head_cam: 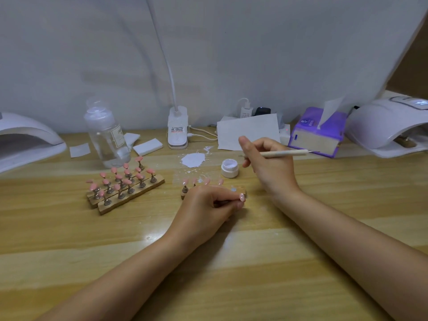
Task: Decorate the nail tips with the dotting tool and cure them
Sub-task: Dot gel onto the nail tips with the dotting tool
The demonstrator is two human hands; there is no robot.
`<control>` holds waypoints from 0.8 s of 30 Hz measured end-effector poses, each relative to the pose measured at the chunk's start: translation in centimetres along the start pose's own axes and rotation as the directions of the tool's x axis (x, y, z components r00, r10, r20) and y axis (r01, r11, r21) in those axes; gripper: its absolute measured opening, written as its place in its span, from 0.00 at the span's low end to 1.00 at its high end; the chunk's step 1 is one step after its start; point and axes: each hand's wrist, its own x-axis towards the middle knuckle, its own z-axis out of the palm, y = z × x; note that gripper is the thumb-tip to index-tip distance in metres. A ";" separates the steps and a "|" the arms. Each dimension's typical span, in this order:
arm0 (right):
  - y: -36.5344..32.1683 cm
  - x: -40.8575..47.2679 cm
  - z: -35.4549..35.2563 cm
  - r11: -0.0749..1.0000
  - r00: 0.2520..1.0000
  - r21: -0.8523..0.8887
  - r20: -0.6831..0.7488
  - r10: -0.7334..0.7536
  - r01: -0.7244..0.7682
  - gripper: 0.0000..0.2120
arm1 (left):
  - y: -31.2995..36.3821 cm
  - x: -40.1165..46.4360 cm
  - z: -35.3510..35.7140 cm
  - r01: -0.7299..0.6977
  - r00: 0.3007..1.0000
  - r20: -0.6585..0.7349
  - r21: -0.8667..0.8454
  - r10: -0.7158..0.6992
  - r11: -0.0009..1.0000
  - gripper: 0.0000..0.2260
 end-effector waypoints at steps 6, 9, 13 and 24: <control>-0.5 -2.9 -1.6 0.975 0.981 0.117 -0.013 0.194 -0.191 0.18 | -0.4 0.1 0.0 -0.042 0.999 -0.023 0.055 0.043 0.998 0.06; -0.8 -4.0 -1.2 0.975 0.982 0.120 0.026 0.187 -0.189 0.20 | -0.3 0.2 -0.1 -0.043 0.999 -0.027 0.062 0.044 0.997 0.06; -0.8 -4.1 -1.1 0.987 0.987 0.071 0.085 0.139 -0.145 0.20 | 0.1 0.1 -0.1 -0.057 0.998 0.002 0.080 0.057 0.995 0.08; -0.4 -3.9 -1.2 0.992 0.976 0.059 0.194 0.095 -0.108 0.19 | 0.8 0.1 -0.1 -0.045 0.999 0.018 0.064 0.044 0.997 0.11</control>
